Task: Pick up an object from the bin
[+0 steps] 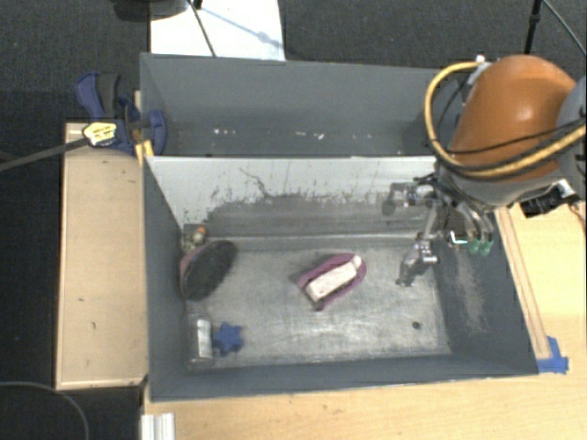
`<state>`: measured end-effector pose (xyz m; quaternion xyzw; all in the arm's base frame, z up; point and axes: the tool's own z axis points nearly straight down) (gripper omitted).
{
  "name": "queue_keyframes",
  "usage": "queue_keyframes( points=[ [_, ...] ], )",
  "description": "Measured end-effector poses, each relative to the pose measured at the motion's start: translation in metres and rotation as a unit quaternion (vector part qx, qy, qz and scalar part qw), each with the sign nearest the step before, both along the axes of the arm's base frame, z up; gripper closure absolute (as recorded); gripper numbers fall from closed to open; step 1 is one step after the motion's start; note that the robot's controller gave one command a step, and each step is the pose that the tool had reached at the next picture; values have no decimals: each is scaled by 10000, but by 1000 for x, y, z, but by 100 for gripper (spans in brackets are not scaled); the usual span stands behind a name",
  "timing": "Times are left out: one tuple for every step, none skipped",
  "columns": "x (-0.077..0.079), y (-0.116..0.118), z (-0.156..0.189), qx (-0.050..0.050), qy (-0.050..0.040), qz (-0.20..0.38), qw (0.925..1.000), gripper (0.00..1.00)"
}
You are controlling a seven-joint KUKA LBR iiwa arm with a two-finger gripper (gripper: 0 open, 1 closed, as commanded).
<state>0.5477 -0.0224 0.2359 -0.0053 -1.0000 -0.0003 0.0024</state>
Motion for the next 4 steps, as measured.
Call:
queue_keyframes(
  points=[
    [20,55,-164,-2,-9,-368,9993,0],
    [21,54,-161,0,-30,-366,9993,100],
    [23,46,-40,-2,-62,1679,9858,100],
    [16,39,-12,0,-52,1579,9874,100]
  ],
)
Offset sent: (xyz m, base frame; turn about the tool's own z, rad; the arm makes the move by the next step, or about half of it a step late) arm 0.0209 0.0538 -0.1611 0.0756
